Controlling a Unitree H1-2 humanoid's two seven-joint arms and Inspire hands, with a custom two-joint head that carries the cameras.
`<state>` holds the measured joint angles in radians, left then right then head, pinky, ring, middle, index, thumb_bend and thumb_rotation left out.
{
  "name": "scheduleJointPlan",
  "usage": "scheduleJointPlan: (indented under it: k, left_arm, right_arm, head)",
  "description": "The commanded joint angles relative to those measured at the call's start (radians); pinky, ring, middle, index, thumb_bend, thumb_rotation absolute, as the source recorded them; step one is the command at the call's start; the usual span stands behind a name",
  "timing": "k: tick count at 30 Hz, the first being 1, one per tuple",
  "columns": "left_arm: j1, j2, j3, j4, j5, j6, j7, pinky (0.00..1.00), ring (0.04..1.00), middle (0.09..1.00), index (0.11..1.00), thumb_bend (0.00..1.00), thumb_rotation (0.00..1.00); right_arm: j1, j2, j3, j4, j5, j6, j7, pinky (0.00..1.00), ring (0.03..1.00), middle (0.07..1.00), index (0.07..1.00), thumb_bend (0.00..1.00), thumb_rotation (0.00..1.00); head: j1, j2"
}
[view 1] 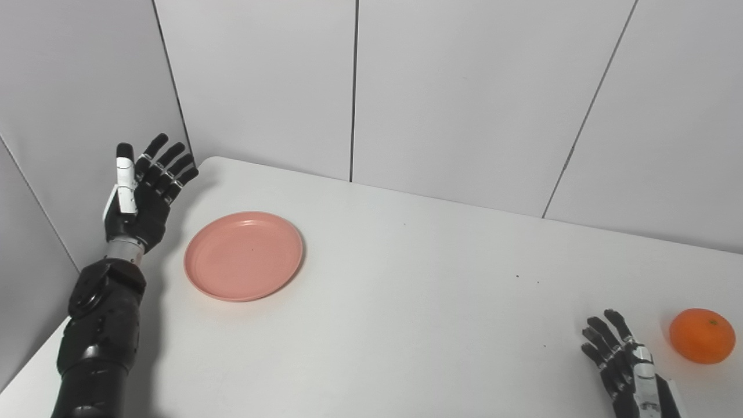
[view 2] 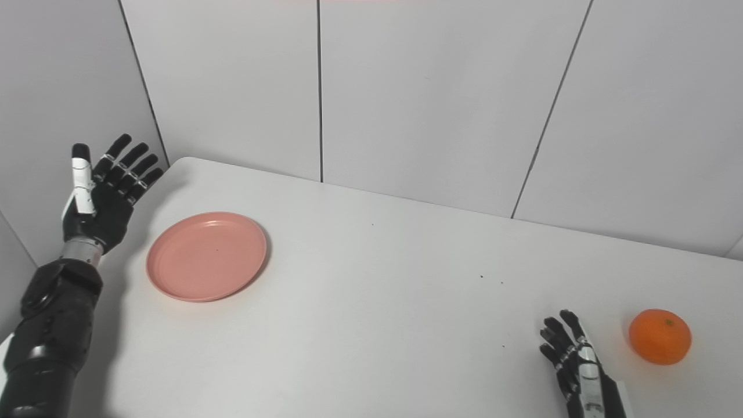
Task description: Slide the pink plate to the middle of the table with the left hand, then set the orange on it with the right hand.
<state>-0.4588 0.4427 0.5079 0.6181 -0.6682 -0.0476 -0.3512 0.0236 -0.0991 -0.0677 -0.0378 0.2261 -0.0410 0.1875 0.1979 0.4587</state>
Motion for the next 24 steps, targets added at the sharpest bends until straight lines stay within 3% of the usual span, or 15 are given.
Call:
scheduleJointPlan:
  k: [1, 8, 14, 24]
  left_arm:
    - [-0.041, 0.022, 0.007, 0.002, -0.018, -0.009, -0.037, 0.78, 0.791, 0.8, 0.849, 0.99, 0.72]
    - [-0.044, 0.021, 0.011, 0.067, -0.012, -0.028, -0.051, 0.7, 0.721, 0.724, 0.805, 1.0, 0.69]
    - [-0.054, 0.025, 0.008, 0.155, 0.006, -0.084, -0.079, 0.67, 0.734, 0.739, 0.788, 0.95, 0.71]
    - [-0.078, 0.031, 0.006, 0.252, 0.047, -0.198, -0.081, 0.79, 0.84, 0.847, 0.823, 0.97, 0.7]
  right_arm:
    - [0.074, 0.032, 0.025, 0.073, 0.02, 0.002, 0.02, 0.9, 0.892, 0.878, 0.917, 0.75, 0.96]
    - [0.077, 0.025, 0.03, 0.064, 0.017, 0.008, 0.017, 0.9, 0.89, 0.869, 0.912, 0.76, 0.96]
    - [0.082, 0.024, 0.032, 0.053, 0.017, 0.015, 0.013, 0.9, 0.891, 0.87, 0.912, 0.76, 0.96]
    - [0.083, 0.023, 0.034, 0.048, 0.025, 0.021, 0.015, 0.9, 0.894, 0.865, 0.914, 0.77, 0.95]
  head:
    - [-0.003, 0.004]
    - [-0.004, 0.008]
    - [-0.005, 0.013]
    - [-0.006, 0.017]
